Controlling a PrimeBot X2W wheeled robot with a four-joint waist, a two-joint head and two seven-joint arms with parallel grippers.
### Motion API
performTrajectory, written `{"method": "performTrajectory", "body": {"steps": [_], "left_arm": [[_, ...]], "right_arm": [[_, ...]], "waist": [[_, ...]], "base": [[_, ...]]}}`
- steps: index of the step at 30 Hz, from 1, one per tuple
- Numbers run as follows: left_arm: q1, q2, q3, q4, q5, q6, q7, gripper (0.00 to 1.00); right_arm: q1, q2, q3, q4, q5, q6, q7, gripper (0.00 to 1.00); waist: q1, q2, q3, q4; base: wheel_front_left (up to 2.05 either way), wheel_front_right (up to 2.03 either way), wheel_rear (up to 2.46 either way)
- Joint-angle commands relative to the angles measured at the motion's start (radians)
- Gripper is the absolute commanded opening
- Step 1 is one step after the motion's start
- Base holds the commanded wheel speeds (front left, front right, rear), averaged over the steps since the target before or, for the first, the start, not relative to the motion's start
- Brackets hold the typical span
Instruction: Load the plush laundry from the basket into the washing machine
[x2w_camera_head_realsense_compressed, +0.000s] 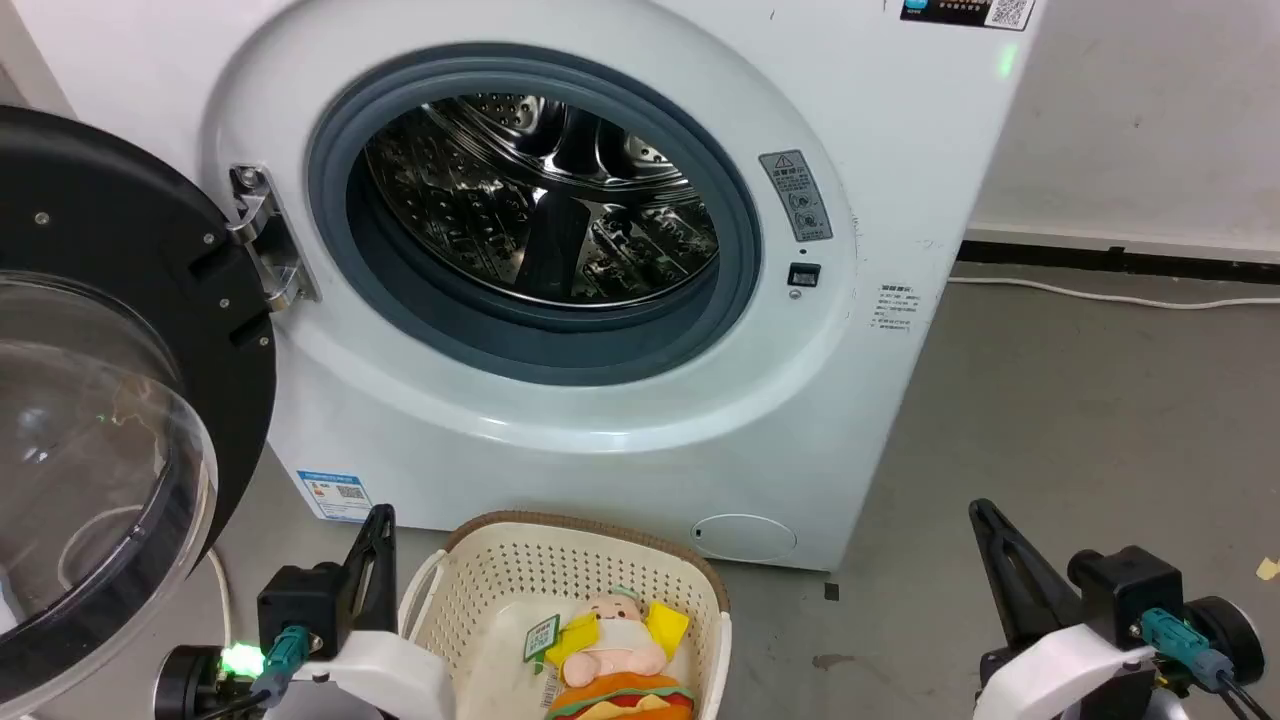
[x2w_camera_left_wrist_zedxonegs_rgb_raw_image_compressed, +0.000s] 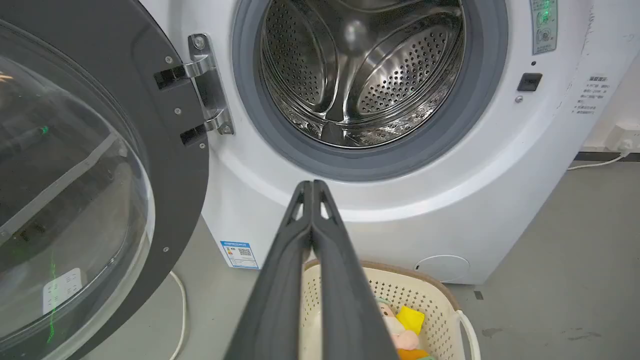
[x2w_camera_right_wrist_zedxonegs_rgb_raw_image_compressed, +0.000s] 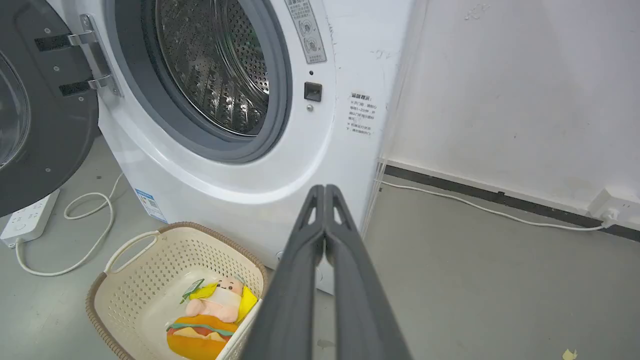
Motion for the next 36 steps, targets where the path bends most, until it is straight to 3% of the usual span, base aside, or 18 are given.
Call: {"method": "performTrajectory", "body": {"steps": [1,33,34,35,36], "left_arm": [[-0.015,0.000,0.000,-0.004,0.001,-0.004,0.000,0.00],[-0.015,0.000,0.000,-0.004,0.001,-0.004,0.000,0.00],[0.000,0.000,0.000,0.000,0.000,0.000,0.000,1.00],[0.001,0.000,-0.001,0.000,0.000,0.000,0.000,0.00],[0.001,0.000,-0.001,0.001,0.000,0.001,0.000,0.00]], "right_arm": [[-0.012,0.000,-0.003,-0.004,-0.008,-0.001,0.000,0.00],[-0.012,0.000,-0.003,-0.004,-0.008,-0.001,0.000,0.00],[0.000,0.000,0.000,0.000,0.000,0.000,0.000,1.00],[0.000,0.000,0.001,0.000,0.001,0.000,0.000,0.00],[0.000,0.000,0.001,0.000,0.001,0.000,0.000,0.00]], "waist": [[0.0000,0.0000,0.000,0.000],[0.0000,0.0000,0.000,0.000],[0.0000,0.0000,0.000,0.000],[0.0000,0.0000,0.000,0.000],[0.0000,0.0000,0.000,0.000]], "base": [[0.00,0.00,0.00],[0.00,0.00,0.00],[0.00,0.00,0.00],[0.00,0.00,0.00],[0.00,0.00,0.00]]}}
